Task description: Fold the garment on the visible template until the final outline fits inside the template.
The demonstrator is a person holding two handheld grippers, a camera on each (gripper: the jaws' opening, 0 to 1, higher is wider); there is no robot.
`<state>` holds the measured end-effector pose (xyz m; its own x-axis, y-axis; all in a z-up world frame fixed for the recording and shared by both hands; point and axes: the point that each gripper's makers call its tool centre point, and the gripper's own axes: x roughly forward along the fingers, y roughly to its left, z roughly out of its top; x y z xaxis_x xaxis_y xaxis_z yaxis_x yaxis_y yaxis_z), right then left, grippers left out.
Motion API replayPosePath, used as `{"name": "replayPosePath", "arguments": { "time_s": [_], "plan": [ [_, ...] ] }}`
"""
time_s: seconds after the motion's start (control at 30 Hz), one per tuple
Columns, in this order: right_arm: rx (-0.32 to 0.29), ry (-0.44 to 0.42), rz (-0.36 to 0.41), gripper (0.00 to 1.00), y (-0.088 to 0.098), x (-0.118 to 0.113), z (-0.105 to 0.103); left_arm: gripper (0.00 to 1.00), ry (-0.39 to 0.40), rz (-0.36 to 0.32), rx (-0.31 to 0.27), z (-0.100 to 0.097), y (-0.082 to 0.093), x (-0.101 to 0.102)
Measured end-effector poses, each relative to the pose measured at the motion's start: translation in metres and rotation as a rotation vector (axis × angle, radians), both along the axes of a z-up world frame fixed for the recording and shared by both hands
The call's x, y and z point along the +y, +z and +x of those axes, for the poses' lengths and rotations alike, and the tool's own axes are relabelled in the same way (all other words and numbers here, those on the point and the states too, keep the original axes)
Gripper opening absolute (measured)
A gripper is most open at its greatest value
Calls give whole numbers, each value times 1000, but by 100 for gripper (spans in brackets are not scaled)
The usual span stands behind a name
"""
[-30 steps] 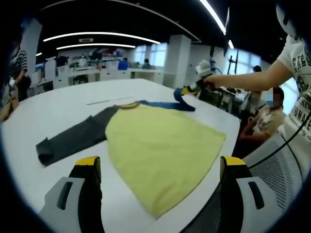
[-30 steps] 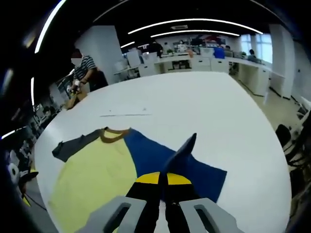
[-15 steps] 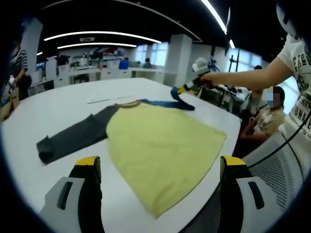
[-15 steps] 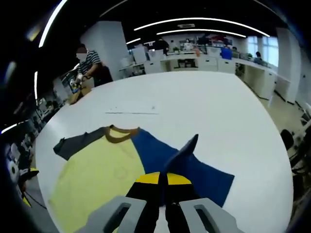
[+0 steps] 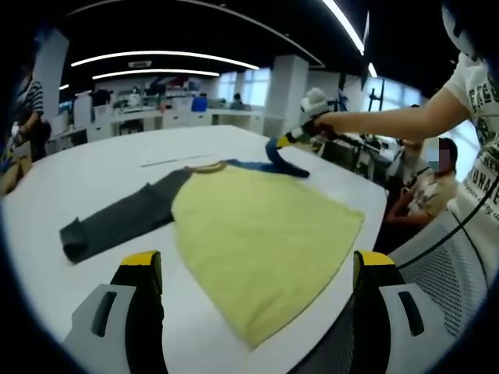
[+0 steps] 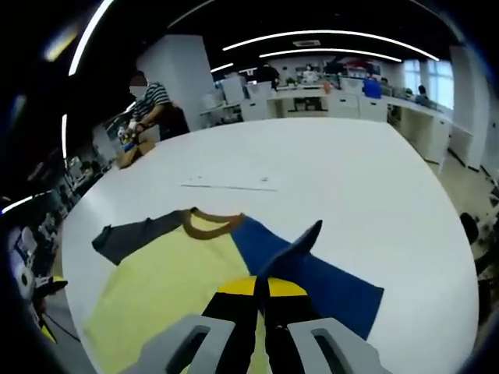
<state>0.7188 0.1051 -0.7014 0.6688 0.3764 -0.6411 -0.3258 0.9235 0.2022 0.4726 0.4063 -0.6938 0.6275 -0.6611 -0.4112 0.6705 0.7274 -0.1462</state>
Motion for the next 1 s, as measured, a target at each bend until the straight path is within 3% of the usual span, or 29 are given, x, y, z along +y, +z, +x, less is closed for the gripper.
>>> {"name": "replayPosePath", "arguments": {
  "time_s": [0.53, 1.0],
  "plan": [
    [-9, 34, 10, 0, 5, 31, 8, 99, 1, 1, -2, 1, 0, 0],
    [-3, 72, 14, 0, -1, 70, 6, 99, 32, -5, -12, 0, -2, 5]
  ]
}}
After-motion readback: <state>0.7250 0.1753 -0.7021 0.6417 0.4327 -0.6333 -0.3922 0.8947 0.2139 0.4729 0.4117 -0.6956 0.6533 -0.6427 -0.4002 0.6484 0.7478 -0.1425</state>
